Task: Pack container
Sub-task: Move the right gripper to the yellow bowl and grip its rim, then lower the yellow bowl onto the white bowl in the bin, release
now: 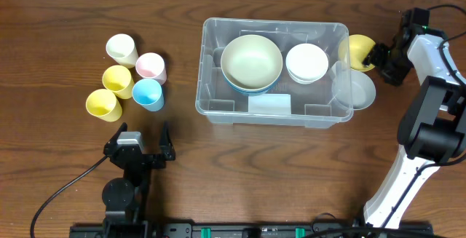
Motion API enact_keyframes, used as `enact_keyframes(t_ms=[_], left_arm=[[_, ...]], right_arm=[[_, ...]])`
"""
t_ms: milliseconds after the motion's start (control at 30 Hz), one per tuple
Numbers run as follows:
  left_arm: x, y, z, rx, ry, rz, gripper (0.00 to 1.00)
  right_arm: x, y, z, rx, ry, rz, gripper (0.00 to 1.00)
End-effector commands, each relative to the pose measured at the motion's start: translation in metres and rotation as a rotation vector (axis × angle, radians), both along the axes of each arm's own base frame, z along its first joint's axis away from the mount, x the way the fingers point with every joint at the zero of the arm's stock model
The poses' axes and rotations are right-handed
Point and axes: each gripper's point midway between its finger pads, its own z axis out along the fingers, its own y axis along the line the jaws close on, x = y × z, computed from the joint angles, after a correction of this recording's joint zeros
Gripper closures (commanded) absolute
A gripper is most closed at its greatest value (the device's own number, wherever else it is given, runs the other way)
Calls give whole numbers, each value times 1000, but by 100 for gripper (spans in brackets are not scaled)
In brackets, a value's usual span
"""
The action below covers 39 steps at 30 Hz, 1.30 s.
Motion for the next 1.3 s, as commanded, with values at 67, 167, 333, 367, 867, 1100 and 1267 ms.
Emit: enact_keyframes(t_ms=[67,167,333,367,867,1100,1267], left_arm=[[-1,0,-15,17,45,-4,2],[-1,0,-15,17,45,-4,2],[-1,0,-15,17,45,-4,2],[-1,0,-15,17,45,-4,2],[-1,0,-15,17,45,-4,2],[-1,0,-15,17,45,-4,2],[-1,0,-15,17,45,-4,2]], right_arm=[[-4,-8,-5,-17,17,-42,64],[-7,-17,-5,-18,22,-93,81],[-14,-44,2,-19,26,-168,99],[-15,-50,6,-18,26,-181,99],[7,-20,243,132,-404,60,99],[4,89,298,71,-508,376,99],[6,145,271,-6,-414,478,99]])
